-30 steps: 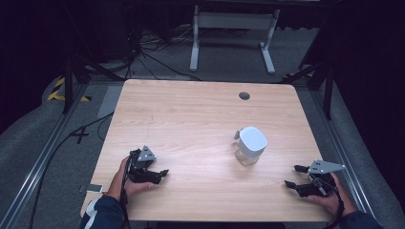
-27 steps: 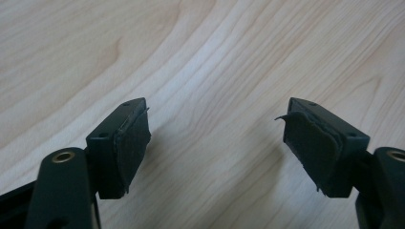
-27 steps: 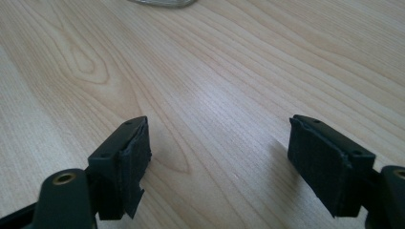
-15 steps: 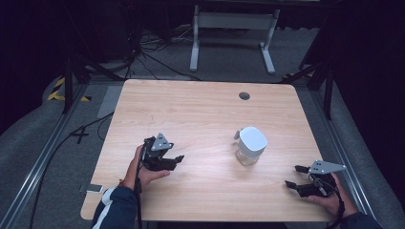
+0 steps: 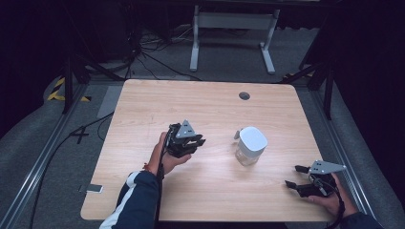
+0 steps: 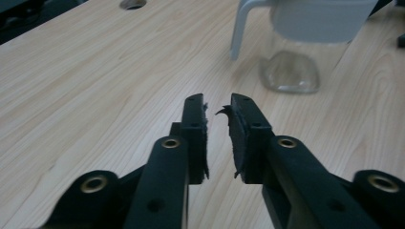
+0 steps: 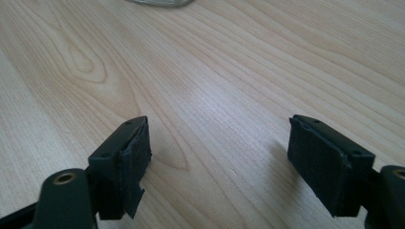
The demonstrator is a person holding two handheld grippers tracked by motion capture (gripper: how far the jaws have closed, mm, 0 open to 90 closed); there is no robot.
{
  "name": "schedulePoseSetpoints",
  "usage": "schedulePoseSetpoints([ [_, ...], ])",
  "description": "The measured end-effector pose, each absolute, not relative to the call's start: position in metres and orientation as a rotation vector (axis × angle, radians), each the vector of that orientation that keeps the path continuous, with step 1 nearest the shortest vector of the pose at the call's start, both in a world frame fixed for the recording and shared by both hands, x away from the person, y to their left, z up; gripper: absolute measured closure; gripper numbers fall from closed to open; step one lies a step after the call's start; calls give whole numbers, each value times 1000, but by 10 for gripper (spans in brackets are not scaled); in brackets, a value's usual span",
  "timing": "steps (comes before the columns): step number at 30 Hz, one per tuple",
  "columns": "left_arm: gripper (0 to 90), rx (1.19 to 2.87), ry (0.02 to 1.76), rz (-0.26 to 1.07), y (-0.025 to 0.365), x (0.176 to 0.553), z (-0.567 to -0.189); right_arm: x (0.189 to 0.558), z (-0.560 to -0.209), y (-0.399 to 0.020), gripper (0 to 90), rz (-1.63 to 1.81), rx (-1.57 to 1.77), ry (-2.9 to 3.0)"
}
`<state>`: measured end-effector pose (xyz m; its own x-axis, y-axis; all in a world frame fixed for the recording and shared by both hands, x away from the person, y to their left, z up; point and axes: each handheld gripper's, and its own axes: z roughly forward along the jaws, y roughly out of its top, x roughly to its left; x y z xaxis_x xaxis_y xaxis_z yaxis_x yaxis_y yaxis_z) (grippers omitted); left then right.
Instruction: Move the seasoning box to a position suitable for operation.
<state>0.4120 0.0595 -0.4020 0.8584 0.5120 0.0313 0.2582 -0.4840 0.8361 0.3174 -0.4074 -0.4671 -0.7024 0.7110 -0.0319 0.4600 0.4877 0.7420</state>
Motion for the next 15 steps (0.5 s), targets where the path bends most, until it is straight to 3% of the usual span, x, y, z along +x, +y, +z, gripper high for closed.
schedulePoseSetpoints([
  [5,873,2091,495,334,40,417,-394,317,-467,-407,228,1049,984,2402],
  [11,895,2068,429,313,10,426,-377,318,-466,-407,239,1039,989,2408],
  [15,895,2062,392,300,-8,431,-369,320,-463,-407,309,1017,1021,2392],
])
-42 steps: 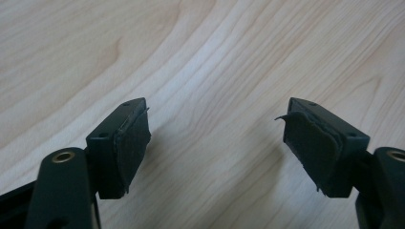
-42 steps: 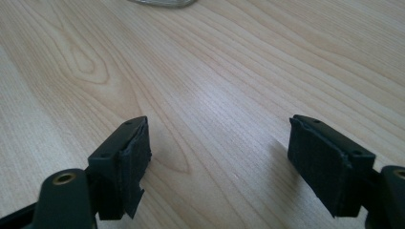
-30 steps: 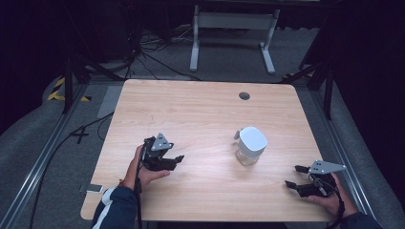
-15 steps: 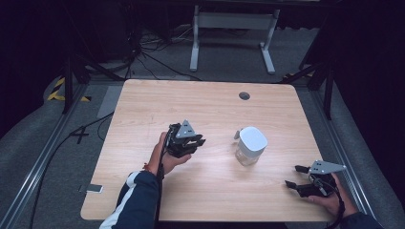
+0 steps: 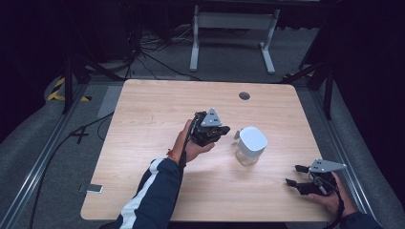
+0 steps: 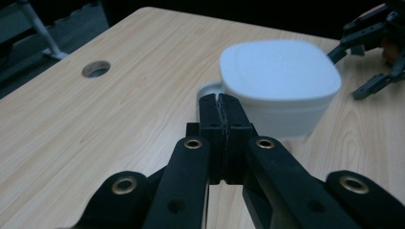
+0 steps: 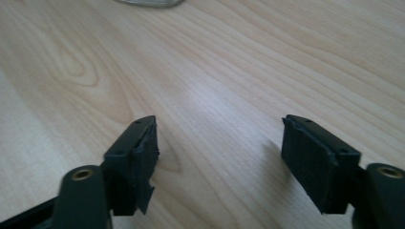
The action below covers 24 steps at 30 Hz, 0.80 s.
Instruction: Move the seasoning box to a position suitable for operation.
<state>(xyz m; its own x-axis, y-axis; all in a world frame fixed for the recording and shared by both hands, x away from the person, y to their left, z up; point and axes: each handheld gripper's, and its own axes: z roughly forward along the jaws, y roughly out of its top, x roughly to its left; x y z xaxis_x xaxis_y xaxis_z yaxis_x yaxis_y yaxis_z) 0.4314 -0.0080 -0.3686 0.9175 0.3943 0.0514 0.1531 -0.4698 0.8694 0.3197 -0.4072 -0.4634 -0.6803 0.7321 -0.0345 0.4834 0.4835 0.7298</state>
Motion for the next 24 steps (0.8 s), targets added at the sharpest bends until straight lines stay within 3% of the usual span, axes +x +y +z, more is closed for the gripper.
schedulePoseSetpoints([
  [7,897,2048,369,270,-32,439,-365,325,-445,-400,486,1045,995,2360],
  [10,897,2058,363,268,-43,442,-366,328,-435,-395,596,1057,975,2365],
  [11,897,2066,362,264,-48,445,-367,329,-429,-392,681,1076,946,2372],
  [12,897,2066,362,264,-48,445,-367,329,-429,-392,681,1076,946,2372],
  [13,897,2074,359,263,-54,448,-368,331,-423,-390,760,1088,926,2382],
  [14,897,2074,359,263,-54,448,-368,331,-423,-390,760,1088,926,2382],
  [16,897,2079,362,267,-59,450,-370,332,-416,-387,845,1101,901,2377],
  [24,897,2083,384,261,-68,456,-375,338,-399,-375,890,1117,853,2371],
])
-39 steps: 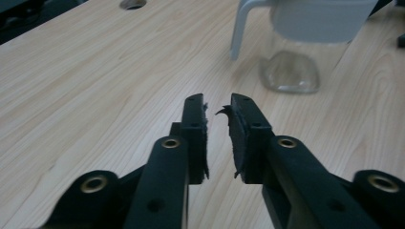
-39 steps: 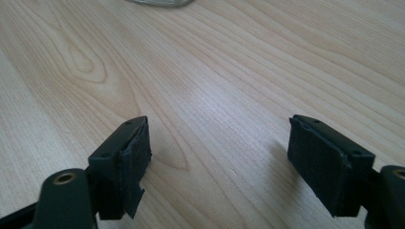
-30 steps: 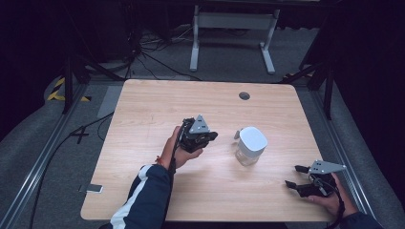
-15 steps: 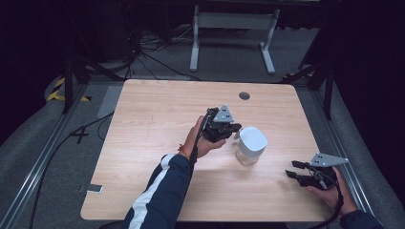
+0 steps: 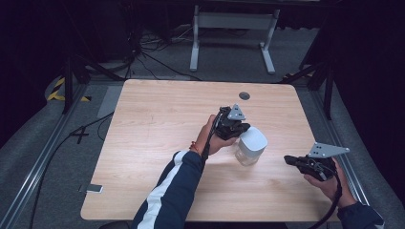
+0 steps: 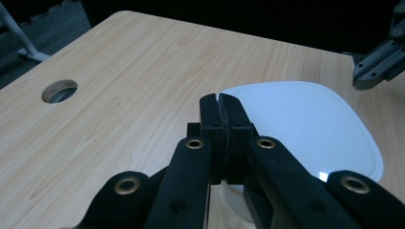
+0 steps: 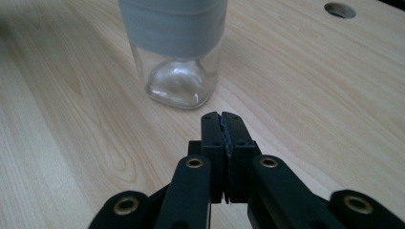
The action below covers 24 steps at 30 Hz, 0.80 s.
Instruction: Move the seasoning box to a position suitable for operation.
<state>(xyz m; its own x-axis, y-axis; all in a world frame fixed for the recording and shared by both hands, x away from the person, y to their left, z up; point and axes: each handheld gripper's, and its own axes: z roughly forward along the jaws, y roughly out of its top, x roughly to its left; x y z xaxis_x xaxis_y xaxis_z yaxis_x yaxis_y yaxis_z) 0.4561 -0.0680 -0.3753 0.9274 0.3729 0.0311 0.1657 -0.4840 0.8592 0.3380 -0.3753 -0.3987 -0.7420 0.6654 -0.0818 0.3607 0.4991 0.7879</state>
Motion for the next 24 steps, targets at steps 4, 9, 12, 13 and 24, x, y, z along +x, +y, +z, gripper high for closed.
schedulePoseSetpoints([
  [4,897,2078,391,257,-68,459,-376,342,-389,-366,893,1134,809,2373],
  [9,898,2073,397,253,-71,460,-376,347,-373,-351,897,1167,753,2374],
  [12,898,2078,391,260,-71,460,-376,350,-368,-343,897,1167,731,2372],
  [13,898,2072,394,258,-71,460,-376,351,-366,-339,898,1168,721,2378],
  [24,898,2074,401,261,-69,461,-377,356,-361,-316,899,1099,689,2445],
])
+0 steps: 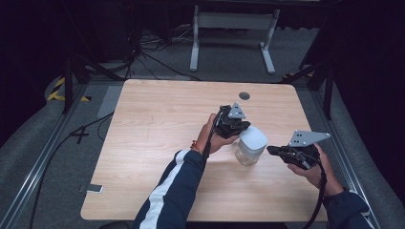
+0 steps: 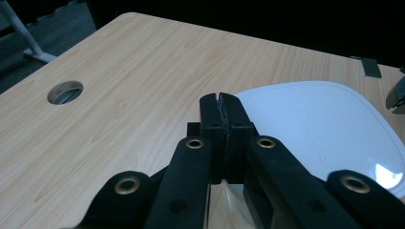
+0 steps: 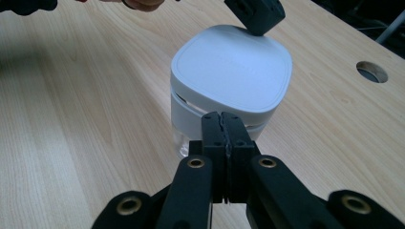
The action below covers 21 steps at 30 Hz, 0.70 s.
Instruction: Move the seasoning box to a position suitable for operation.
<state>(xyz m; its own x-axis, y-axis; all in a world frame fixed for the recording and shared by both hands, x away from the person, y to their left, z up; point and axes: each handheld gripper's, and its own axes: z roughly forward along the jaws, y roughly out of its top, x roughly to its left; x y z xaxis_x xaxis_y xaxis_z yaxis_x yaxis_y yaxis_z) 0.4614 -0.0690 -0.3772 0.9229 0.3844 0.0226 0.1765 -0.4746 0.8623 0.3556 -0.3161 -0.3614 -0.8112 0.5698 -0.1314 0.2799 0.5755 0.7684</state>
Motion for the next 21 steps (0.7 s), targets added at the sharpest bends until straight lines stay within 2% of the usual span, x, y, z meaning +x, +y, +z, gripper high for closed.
schedulePoseSetpoints([
  [21,897,2048,421,258,-67,464,-380,364,-366,-310,899,1080,735,2444],
])
